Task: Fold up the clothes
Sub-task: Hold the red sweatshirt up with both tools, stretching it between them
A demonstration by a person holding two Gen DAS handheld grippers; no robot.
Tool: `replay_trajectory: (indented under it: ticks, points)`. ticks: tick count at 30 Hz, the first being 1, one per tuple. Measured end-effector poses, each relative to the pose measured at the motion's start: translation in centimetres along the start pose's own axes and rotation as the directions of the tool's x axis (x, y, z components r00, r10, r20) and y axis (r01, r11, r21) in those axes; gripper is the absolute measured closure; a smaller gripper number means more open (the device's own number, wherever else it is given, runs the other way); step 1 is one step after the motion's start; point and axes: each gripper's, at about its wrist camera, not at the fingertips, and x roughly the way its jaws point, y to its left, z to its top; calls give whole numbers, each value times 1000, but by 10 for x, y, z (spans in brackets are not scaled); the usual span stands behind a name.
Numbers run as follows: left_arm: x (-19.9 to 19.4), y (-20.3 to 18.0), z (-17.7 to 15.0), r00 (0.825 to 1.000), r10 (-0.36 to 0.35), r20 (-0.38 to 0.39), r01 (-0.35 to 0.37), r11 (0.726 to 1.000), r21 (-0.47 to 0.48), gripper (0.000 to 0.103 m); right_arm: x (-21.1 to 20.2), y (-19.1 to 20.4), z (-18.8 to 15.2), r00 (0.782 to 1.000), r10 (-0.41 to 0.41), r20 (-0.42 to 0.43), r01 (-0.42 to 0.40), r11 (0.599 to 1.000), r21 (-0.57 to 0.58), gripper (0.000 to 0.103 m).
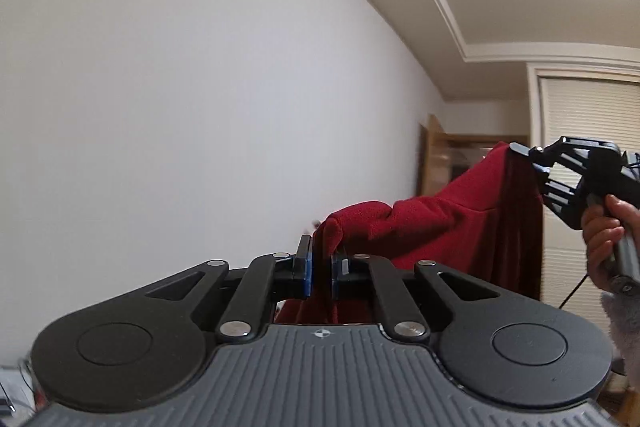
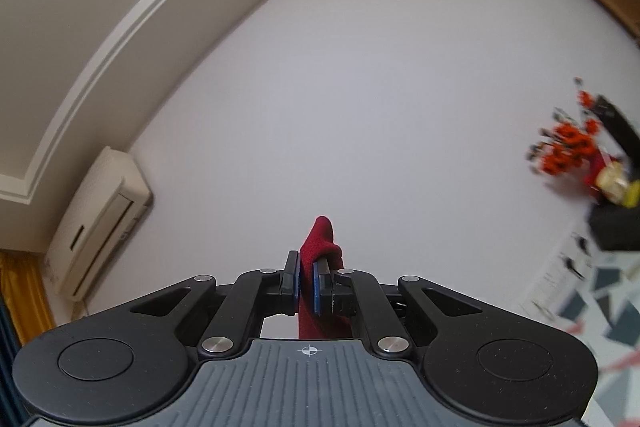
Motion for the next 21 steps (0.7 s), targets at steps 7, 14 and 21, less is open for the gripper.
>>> replay_trajectory:
  ticks: [7, 14, 21]
  points:
    - [21, -18, 18, 984, 144, 107, -146, 989, 9, 94, 82, -40, 40, 972, 228, -60, -230, 973, -22, 97]
    - [45, -84, 6, 923, 336, 185, -342, 940, 2, 94, 138, -81, 91, 868, 453, -201, -460, 888, 14, 97]
    - [111, -103, -19, 796, 605, 22, -606, 796, 9, 94, 254, -156, 77, 816, 423, -393, -400, 905, 145, 97]
